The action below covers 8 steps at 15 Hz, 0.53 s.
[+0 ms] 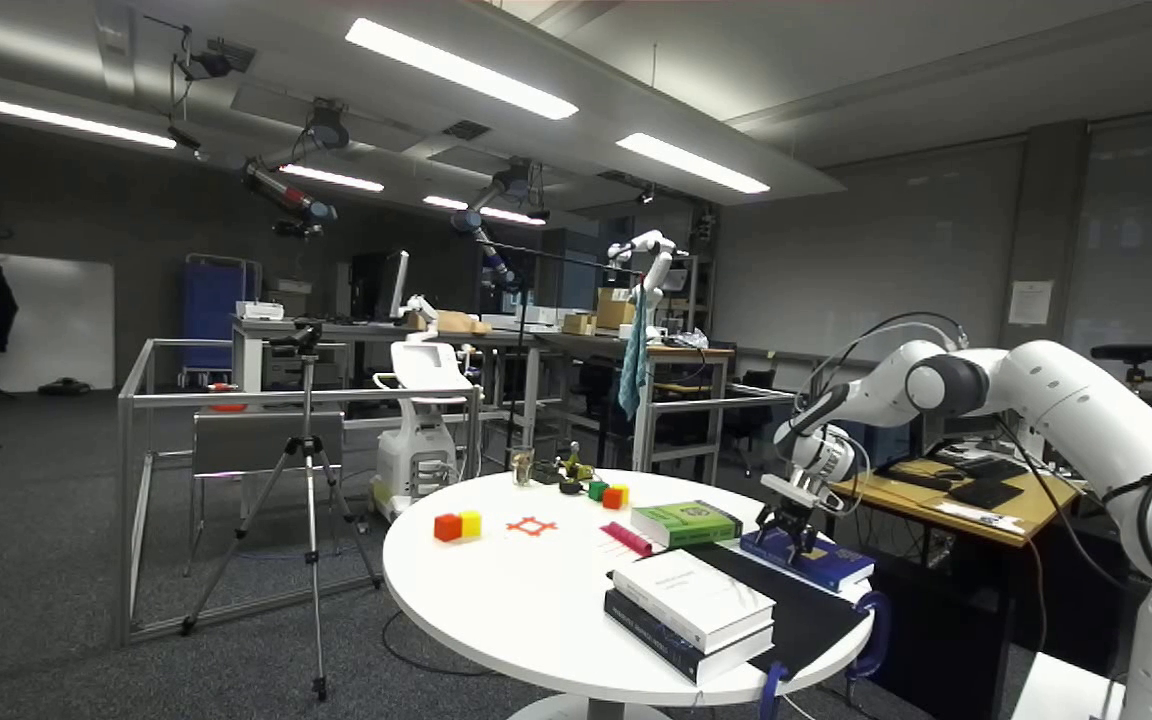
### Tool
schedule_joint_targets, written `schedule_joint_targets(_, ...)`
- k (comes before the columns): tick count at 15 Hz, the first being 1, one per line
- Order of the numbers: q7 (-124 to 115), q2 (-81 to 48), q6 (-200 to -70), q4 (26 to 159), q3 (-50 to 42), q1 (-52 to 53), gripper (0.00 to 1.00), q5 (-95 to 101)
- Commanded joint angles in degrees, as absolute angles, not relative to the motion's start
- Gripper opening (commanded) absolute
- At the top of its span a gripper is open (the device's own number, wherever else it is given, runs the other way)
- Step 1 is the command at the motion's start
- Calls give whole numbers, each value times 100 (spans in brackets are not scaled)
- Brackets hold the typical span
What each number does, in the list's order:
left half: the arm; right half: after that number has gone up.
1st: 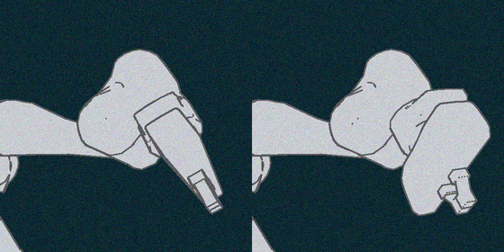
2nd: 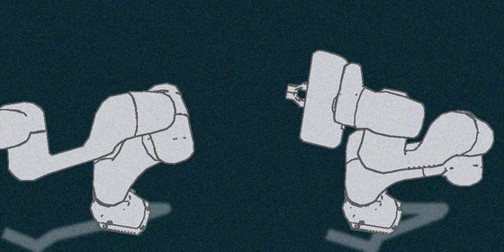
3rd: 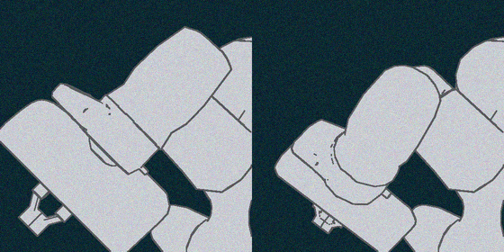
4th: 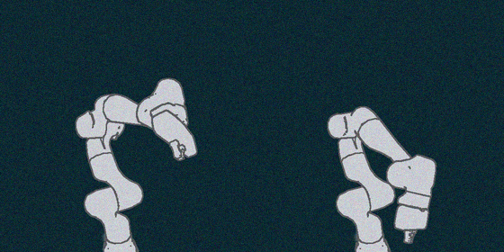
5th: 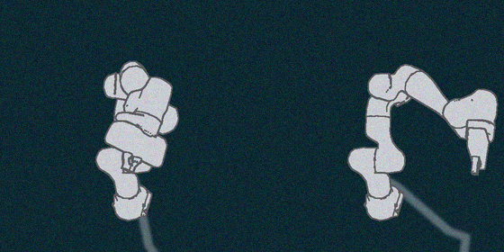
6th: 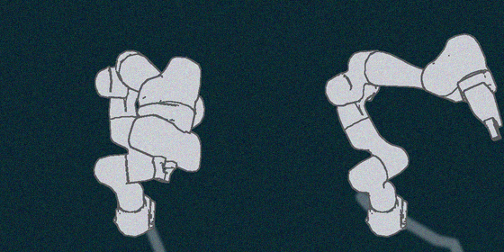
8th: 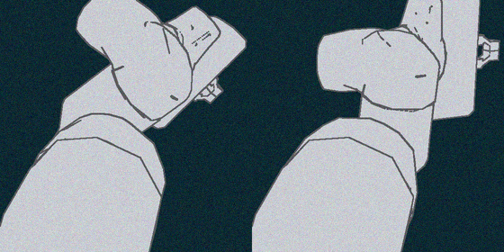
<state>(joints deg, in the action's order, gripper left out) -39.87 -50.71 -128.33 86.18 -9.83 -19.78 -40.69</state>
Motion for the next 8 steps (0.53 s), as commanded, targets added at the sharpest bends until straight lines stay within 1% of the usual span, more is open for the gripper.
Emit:
schedule_joint_targets(1,-4069,-5184,-12895,8378,-996,-2122,100,-4229)
schedule_joint_targets(8,-4113,-5194,-12985,8352,-1026,-2188,100,-4398)
